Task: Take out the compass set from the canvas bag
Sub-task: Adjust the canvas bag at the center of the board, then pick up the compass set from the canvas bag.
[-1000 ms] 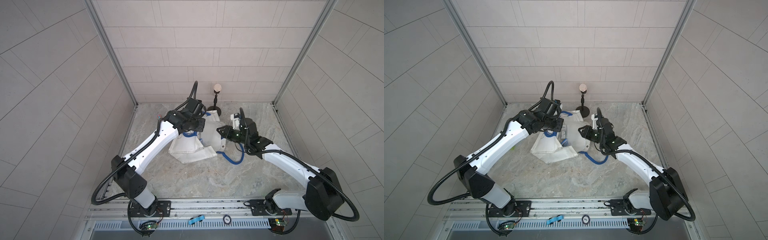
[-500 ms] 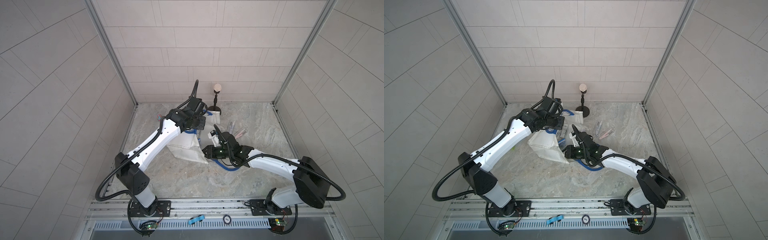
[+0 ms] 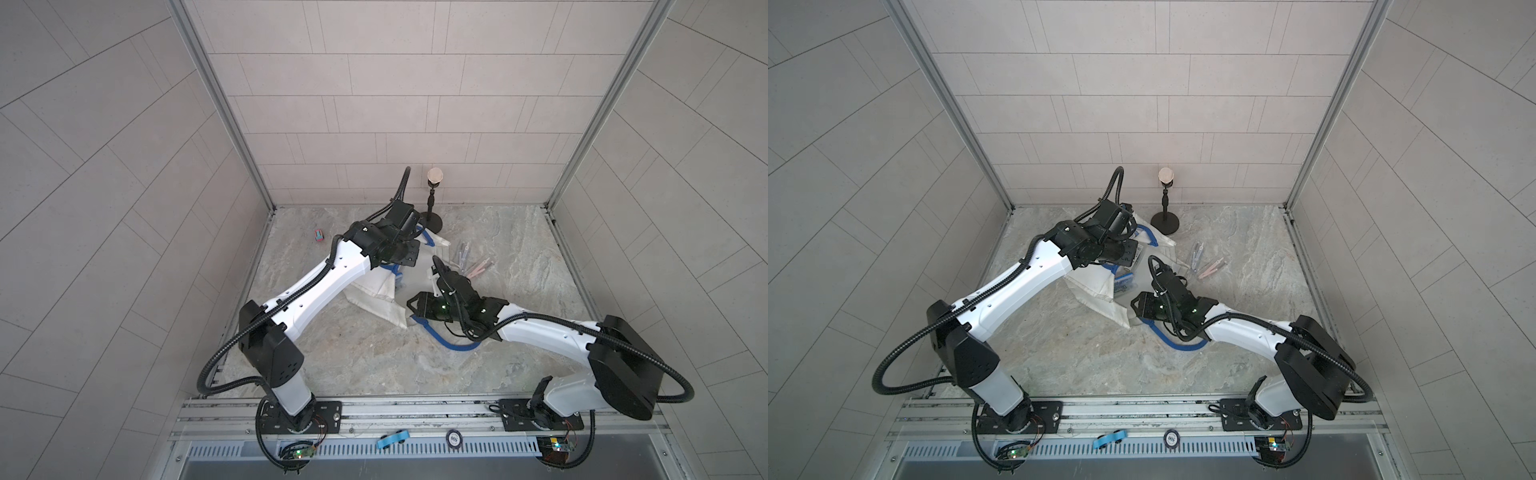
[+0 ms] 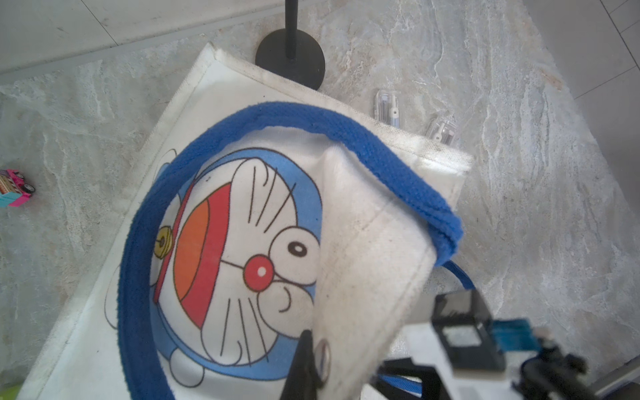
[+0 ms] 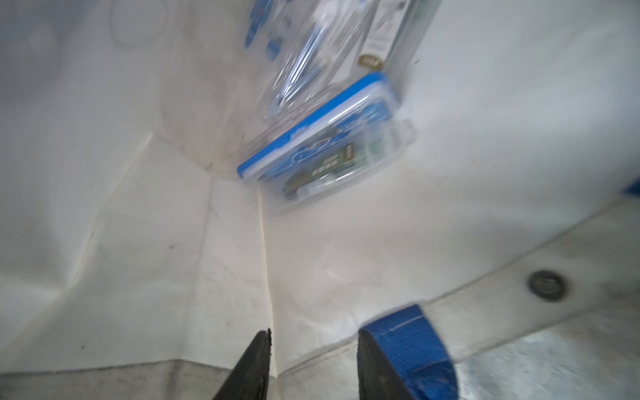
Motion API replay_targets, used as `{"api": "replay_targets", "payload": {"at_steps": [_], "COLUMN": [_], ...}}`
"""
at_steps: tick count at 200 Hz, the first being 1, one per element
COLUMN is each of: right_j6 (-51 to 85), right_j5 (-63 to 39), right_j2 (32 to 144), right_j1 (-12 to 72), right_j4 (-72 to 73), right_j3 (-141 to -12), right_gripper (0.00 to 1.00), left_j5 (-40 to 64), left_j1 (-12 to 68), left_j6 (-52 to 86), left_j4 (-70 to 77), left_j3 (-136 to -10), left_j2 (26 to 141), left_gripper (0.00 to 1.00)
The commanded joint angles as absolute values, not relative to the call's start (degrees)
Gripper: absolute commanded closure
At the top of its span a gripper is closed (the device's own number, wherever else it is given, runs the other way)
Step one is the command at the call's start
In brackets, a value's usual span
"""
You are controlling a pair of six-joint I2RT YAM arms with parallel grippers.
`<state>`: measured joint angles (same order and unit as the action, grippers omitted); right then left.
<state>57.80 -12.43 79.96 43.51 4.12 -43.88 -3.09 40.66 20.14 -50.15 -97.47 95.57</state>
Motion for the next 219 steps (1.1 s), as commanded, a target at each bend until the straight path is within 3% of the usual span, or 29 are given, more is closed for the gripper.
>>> {"api": "replay_targets", "payload": {"at_steps": [1,62,126,167,219], "right_j6": [64.28,73.47,91.09,98.39,102.92], "right_j5": [-5.18,-10.13,-9.47,-1.63,2.00], "right_j2": [76.43,83.24,80.05,74.77,72.43], "right_j1": [40.57,39.07,39.36,43.16,46.24], "right_j4": [4.39,6.58,1.19,-11.23,-10.02], "right_j3": [-41.65,-47.73,-48.26,-52.70,-50.95], "right_gripper": [0.53,0.51,0.53,0.51,0.55], "left_j5": [-4.58,-5.36,-6.53,-7.30,-7.38], "left_j1": [41.22,42.23,42.79,43.43,44.01], "left_j6": [21.51,22.24,23.32,24.76,26.19], "left_j4": [-52.51,-54.32,-54.05,-53.65,-53.58], "left_j3": [-96.07,-98.08,-99.90,-99.10,-99.08], "left_j2": [92.48,93.72,95.89,95.80,96.62], "left_gripper": [1.00,1.00,1.00,1.00,1.00]}}
